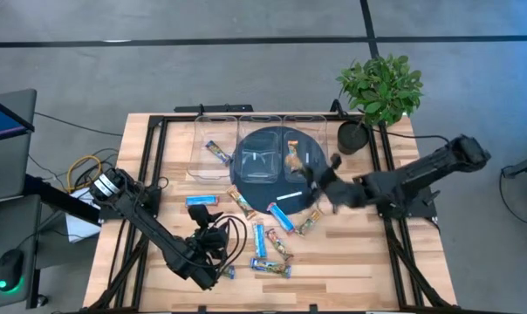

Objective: Pick and place Granola Bars by type
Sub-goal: Put the orange granola bar into the right transparent bin, then put the red granola bar into the middle transparent bin

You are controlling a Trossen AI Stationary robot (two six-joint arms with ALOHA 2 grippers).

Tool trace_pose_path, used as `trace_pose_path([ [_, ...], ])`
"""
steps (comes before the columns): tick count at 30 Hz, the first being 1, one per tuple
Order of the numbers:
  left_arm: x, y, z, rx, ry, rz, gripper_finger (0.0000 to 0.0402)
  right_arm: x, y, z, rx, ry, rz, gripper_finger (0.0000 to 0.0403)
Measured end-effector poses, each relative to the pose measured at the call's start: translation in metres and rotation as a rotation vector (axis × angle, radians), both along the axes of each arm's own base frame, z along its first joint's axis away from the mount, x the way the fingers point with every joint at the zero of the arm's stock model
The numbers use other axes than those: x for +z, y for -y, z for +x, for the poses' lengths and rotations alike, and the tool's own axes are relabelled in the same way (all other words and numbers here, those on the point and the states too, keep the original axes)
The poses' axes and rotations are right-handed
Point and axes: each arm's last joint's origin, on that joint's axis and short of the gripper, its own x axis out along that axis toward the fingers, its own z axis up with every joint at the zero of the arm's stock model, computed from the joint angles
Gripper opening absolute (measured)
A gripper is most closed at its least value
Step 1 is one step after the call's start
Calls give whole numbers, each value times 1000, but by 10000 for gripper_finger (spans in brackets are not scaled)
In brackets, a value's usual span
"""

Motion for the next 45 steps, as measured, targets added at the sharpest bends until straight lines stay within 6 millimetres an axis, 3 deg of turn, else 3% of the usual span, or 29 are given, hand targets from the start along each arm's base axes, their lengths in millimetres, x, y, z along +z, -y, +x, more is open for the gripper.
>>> trace_pose_path([
  [7,-1,0,0,4,-9,-17,173,-28,59,12,-242,-80,77,50],
  [15,-1,1,0,8,-25,-39,174,-57,93,22,-220,-172,209,56],
  [28,-3,2,-1,32,-92,-120,174,-58,99,24,-182,-228,155,67],
  [34,-4,1,-3,39,-124,-142,173,-59,103,23,-216,-214,169,123],
  [38,-4,-3,-10,78,-234,-144,173,-58,103,22,-252,-215,130,166],
  [45,0,-11,-24,198,-383,-141,173,-49,86,31,-133,-225,-1,212],
])
